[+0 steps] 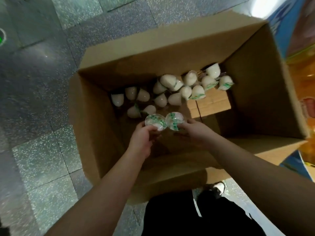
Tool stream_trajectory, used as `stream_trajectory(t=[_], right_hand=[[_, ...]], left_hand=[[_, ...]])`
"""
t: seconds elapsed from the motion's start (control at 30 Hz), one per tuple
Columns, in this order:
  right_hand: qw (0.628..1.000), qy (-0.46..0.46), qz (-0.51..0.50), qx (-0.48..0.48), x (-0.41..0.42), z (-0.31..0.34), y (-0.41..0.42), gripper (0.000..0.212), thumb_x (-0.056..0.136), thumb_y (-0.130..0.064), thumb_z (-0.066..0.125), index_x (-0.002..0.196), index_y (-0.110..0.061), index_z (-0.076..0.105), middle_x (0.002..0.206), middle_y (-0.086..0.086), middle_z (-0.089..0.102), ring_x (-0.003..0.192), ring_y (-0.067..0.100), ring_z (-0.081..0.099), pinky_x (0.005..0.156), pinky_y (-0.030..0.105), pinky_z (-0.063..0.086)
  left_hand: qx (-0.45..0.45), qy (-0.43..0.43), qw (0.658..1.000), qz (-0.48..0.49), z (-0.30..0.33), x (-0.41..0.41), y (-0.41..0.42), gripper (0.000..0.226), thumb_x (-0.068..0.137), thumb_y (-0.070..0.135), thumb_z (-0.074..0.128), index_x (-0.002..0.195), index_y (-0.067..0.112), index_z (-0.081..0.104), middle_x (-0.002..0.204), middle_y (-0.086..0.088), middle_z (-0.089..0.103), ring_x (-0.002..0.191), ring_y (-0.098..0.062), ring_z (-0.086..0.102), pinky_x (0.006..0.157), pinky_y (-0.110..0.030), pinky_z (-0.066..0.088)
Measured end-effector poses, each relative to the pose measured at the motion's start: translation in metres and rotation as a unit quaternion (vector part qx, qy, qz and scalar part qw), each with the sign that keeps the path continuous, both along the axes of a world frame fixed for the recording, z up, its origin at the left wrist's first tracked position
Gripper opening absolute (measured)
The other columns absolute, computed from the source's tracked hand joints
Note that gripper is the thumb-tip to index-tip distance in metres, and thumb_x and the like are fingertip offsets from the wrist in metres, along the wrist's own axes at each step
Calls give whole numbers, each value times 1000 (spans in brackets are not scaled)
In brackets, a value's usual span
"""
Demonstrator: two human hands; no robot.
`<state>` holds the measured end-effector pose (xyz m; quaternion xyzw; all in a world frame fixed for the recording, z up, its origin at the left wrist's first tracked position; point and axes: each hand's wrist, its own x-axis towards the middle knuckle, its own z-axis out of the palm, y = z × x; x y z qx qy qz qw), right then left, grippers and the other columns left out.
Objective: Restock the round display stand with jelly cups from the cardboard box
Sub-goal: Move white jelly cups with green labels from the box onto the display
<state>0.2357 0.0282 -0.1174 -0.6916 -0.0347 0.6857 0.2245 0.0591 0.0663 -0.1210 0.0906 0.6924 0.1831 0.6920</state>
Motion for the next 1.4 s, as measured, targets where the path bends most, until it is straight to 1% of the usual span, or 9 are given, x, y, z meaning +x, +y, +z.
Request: stream_trajectory(t=[0.17, 0.3, 0.4, 0.53, 0.73, 0.87, 1.0, 1.13, 1.4], right_hand=[[993, -35, -56, 101, 62, 57, -60, 49, 93, -25, 65, 138, -16, 49, 115, 5, 70, 99, 19, 72, 93, 41, 56], [974, -70, -122, 178, 114, 116, -126, 24, 97, -16, 59, 121, -12, 55, 104, 8, 72, 89, 19, 71, 81, 32, 58], [956, -128, -169, 204, 154, 157, -189, 24, 96, -16, 59, 120, -13, 56, 109, 9, 70, 96, 23, 72, 85, 34, 59], [908, -193, -294, 230, 206, 194, -314, 26, 94, -15, 61, 120, -10, 59, 109, 12, 71, 95, 26, 73, 83, 36, 58], [826, -250, -433, 260, 256, 239, -509, 15, 96, -5, 57, 103, -18, 61, 104, 11, 70, 90, 28, 72, 75, 30, 59], [790, -298, -469, 258, 281, 257, -626, 16, 95, -6, 57, 104, -19, 62, 115, 24, 67, 96, 30, 71, 79, 35, 55], [768, -324, -490, 257, 298, 273, -721, 14, 97, -5, 53, 106, -12, 60, 97, 41, 57, 82, 22, 65, 78, 32, 55], [751, -375, -504, 203, 318, 277, -791, 30, 85, -25, 62, 111, -12, 64, 78, 11, 63, 69, 14, 62, 78, 37, 56], [713, -368, -555, 219, 404, 273, -866, 19, 97, -9, 54, 115, -13, 60, 73, 5, 63, 80, 21, 66, 64, 23, 53]], left_hand=[[73, -93, 990, -81, 79, 60, -24, 53, 86, 0, 61, 134, 22, 52, 120, -10, 64, 105, -28, 65, 78, -35, 54], [116, -154, 969, -157, 132, 125, -61, 49, 87, -5, 59, 126, 24, 54, 118, -11, 66, 103, -27, 67, 79, -33, 53], [137, -185, 948, -221, 165, 179, -104, 49, 86, -7, 56, 124, 24, 53, 112, -16, 68, 84, -23, 66, 73, -32, 50], [203, -224, 882, -361, 206, 262, -199, 43, 86, -8, 54, 118, 21, 58, 92, -15, 72, 67, -21, 64, 61, -27, 44], [202, -276, 824, -452, 247, 366, -376, 48, 86, -11, 51, 124, 19, 54, 107, -14, 64, 72, -20, 60, 49, -20, 42], [209, -302, 779, -508, 269, 419, -487, 47, 84, -10, 52, 121, 19, 55, 99, -9, 68, 72, -20, 62, 49, -22, 39], [204, -317, 733, -566, 285, 460, -578, 40, 84, -11, 52, 115, 15, 57, 93, -13, 65, 64, -22, 60, 49, -24, 37], [187, -321, 720, -586, 297, 494, -648, 40, 86, -12, 52, 100, 25, 58, 88, -7, 66, 72, -23, 60, 59, -27, 40], [148, -341, 713, -594, 289, 590, -723, 35, 90, -7, 55, 105, 25, 50, 98, -12, 62, 80, -27, 59, 59, -26, 38]])
